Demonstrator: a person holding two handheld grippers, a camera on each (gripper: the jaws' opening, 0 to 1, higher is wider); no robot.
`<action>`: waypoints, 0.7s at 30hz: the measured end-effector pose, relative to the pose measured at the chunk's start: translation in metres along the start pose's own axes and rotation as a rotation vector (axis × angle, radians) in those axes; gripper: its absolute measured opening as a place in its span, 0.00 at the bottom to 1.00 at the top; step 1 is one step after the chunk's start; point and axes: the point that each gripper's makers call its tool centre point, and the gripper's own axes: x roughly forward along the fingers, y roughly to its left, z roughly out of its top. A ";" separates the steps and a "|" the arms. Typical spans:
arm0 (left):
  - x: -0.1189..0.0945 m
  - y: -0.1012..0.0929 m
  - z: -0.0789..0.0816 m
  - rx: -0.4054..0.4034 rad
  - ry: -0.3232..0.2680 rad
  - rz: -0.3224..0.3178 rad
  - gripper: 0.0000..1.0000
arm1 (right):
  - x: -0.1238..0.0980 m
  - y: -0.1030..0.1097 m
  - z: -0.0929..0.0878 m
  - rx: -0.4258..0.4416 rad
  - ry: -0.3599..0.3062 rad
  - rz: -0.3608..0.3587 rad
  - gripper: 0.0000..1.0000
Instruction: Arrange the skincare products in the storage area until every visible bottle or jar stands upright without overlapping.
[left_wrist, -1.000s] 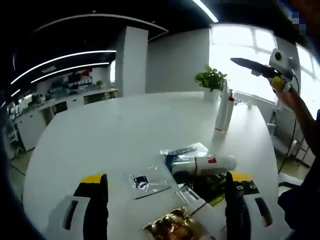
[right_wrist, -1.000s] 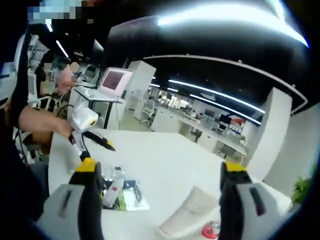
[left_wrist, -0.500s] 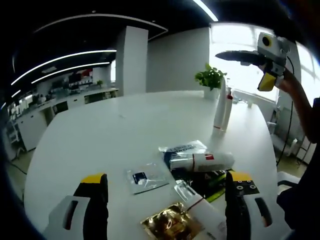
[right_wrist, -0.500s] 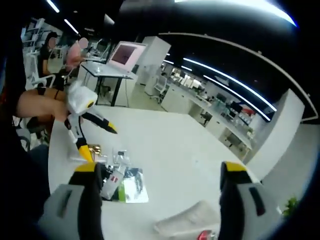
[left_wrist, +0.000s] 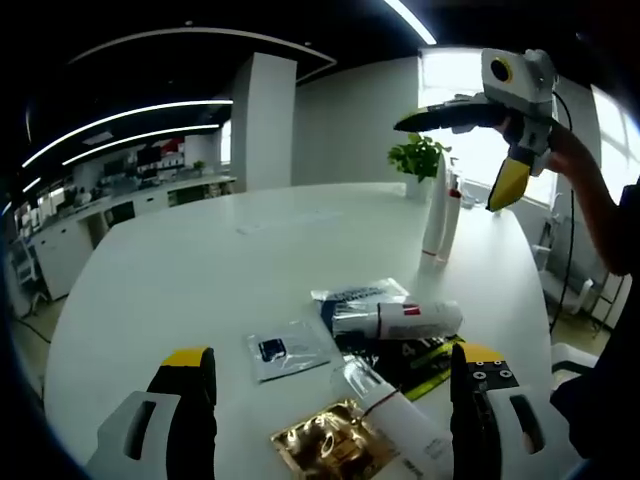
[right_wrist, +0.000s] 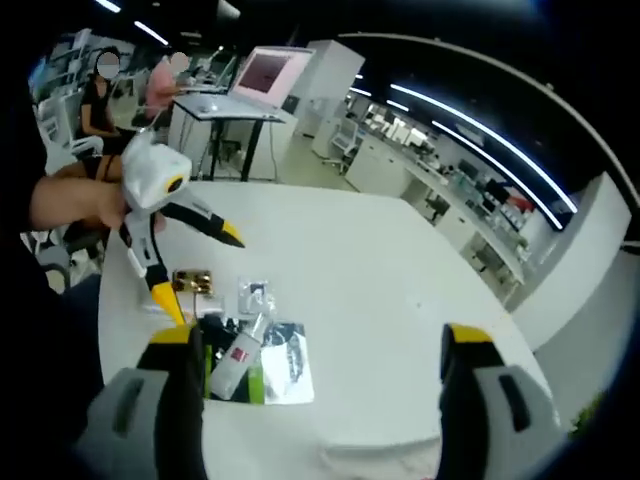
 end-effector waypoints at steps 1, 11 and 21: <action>0.000 0.000 -0.001 -0.001 0.003 -0.001 1.00 | 0.002 0.002 0.000 0.011 0.002 0.012 1.00; -0.002 0.002 -0.004 -0.017 0.001 0.003 1.00 | 0.023 0.014 -0.008 0.031 0.064 0.070 1.00; -0.005 0.008 -0.005 -0.027 -0.001 0.007 1.00 | 0.037 0.040 -0.005 0.023 0.071 0.160 0.99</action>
